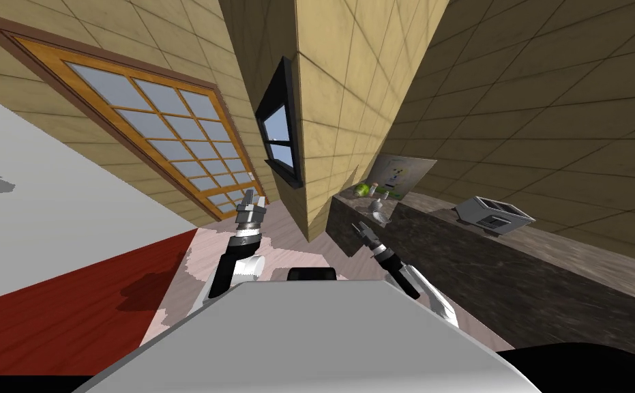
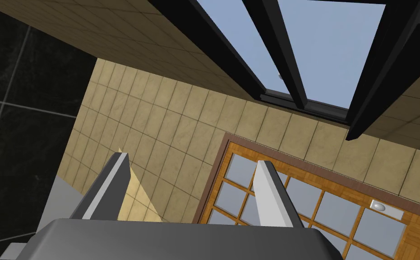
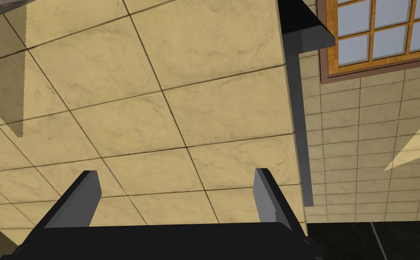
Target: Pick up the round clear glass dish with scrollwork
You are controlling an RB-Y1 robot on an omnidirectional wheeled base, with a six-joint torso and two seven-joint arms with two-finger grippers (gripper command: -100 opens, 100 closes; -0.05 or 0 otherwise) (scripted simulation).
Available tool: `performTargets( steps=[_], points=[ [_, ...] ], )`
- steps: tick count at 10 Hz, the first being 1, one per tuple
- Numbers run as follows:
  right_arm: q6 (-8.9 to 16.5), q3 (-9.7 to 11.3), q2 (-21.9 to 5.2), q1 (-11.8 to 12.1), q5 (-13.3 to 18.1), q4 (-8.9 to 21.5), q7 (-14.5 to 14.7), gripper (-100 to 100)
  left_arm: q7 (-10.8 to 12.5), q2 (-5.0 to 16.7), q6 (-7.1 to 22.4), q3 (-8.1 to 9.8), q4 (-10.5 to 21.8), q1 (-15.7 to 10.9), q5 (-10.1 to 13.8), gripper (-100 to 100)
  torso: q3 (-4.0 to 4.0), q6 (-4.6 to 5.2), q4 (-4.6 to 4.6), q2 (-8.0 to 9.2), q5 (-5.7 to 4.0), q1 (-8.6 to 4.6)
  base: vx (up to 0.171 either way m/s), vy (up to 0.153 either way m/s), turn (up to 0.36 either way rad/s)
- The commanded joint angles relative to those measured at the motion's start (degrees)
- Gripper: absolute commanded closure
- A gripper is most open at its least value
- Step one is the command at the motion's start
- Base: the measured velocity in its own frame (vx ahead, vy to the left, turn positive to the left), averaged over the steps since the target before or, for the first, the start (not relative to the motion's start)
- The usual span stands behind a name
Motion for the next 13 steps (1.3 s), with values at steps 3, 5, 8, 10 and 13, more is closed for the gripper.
performTargets(
  steps=[3,5,8,10,13],
  points=[
    [1.18,-0.25,-4.27,-0.69,5.41,4.76,3.76,-100,0.00,0.01,0.00,0.01,0.00,0.00,0.00,0,-0.03,0.01,-0.01,-0.06,-0.03,-0.19,-0.033,0.097,0.095],
    [1.55,-0.35,-6.05,-1.12,7.47,6.77,5.21,-100,0.00,0.00,0.00,0.01,0.00,0.01,0.00,0,-0.05,0.02,-0.02,-0.10,-0.02,-0.13,-0.011,0.092,0.042],
    [2.38,-0.36,-9.71,-2.13,10.85,10.82,8.23,-100,0.00,0.01,0.00,0.01,0.00,0.01,0.00,0,-0.12,0.03,-0.04,-0.21,-0.07,-0.37,0.011,0.044,0.033],
    [3.30,-0.16,-13.31,-3.33,13.83,14.66,11.38,-100,0.00,0.01,0.00,0.01,0.00,0.02,0.00,0,-0.17,0.03,-0.06,-0.30,-0.07,-0.39,0.051,0.049,0.016],
    [4.30,0.17,-16.65,-4.72,16.42,18.91,14.59,-100,0.00,0.01,0.00,0.02,0.00,0.02,0.00,0,-0.22,0.03,-0.08,-0.38,-0.08,-0.43,0.055,0.025,-0.015]
  ],
)
